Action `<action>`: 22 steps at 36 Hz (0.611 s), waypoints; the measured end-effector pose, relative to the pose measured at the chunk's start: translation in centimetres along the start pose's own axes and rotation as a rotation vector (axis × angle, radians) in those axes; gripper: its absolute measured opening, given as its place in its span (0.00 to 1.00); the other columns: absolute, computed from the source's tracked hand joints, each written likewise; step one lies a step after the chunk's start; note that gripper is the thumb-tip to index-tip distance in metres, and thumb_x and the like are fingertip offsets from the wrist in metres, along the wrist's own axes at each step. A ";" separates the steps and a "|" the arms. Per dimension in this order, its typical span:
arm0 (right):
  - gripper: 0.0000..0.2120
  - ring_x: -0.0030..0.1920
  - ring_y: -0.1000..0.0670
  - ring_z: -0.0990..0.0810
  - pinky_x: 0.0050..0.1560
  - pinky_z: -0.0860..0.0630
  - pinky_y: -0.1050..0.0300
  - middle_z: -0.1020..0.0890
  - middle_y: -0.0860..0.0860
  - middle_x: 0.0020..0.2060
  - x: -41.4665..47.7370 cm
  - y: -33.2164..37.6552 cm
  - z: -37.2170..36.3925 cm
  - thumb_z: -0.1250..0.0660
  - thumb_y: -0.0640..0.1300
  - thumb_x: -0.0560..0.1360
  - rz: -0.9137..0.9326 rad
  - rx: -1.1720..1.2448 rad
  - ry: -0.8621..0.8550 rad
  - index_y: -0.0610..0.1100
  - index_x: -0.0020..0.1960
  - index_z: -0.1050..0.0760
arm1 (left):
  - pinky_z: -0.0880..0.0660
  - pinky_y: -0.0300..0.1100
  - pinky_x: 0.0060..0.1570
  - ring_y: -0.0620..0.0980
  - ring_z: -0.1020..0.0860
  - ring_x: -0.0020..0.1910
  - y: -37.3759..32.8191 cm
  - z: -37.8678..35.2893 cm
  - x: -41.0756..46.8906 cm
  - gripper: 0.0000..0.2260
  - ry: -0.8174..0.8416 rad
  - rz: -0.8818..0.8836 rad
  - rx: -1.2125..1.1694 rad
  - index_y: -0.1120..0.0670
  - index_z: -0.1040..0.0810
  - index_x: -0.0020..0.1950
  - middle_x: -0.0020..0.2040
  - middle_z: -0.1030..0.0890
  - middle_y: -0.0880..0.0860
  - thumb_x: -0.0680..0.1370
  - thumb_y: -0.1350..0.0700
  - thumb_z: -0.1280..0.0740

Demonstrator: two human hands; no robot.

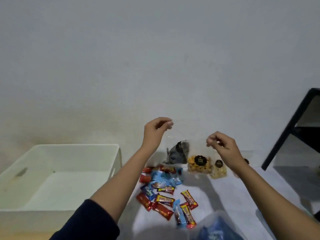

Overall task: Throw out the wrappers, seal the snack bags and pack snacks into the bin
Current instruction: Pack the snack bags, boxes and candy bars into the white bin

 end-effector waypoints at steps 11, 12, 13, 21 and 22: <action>0.11 0.38 0.53 0.22 0.36 0.25 0.62 0.20 0.49 0.34 3.7 11.1 -19.4 0.37 0.34 0.76 0.131 0.244 0.142 0.47 0.39 0.24 | 0.24 0.31 0.40 0.42 0.21 0.36 -2.7 21.4 -2.2 0.04 -0.288 0.025 0.009 0.60 0.24 0.50 0.39 0.21 0.54 0.77 0.64 0.37; 0.11 0.38 0.54 0.22 0.36 0.24 0.62 0.20 0.48 0.34 3.9 11.7 -20.9 0.37 0.33 0.76 0.132 0.250 0.162 0.47 0.39 0.24 | 0.23 0.31 0.41 0.44 0.21 0.37 -2.5 23.0 -2.6 0.04 -0.324 0.040 -0.004 0.60 0.24 0.50 0.40 0.21 0.53 0.78 0.63 0.37; 0.11 0.37 0.55 0.22 0.36 0.24 0.63 0.20 0.48 0.35 4.0 12.2 -22.4 0.37 0.34 0.76 0.132 0.254 0.181 0.47 0.39 0.24 | 0.23 0.31 0.42 0.45 0.21 0.38 -2.2 24.5 -3.0 0.03 -0.356 0.054 -0.016 0.59 0.24 0.50 0.40 0.21 0.53 0.78 0.63 0.37; 0.08 0.39 0.53 0.22 0.39 0.23 0.64 0.20 0.45 0.37 4.4 11.5 -31.3 0.36 0.35 0.76 0.012 0.247 0.310 0.44 0.40 0.23 | 0.29 0.23 0.34 0.45 0.23 0.41 2.2 31.4 -5.8 0.04 -0.548 0.187 -0.049 0.58 0.25 0.51 0.43 0.20 0.53 0.78 0.61 0.38; 0.08 0.39 0.51 0.22 0.39 0.22 0.64 0.20 0.45 0.37 4.3 11.1 -32.1 0.36 0.35 0.76 -0.007 0.231 0.335 0.44 0.40 0.23 | 0.28 0.25 0.36 0.45 0.23 0.42 3.1 31.8 -5.9 0.04 -0.553 0.212 -0.058 0.58 0.25 0.51 0.43 0.20 0.53 0.78 0.60 0.37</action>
Point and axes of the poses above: each hand's wrist, its own x-axis towards the middle knuckle, its own z-axis out of the back of the hand, y = z × x, the point moved 4 cm from there along x, towards the middle knuckle
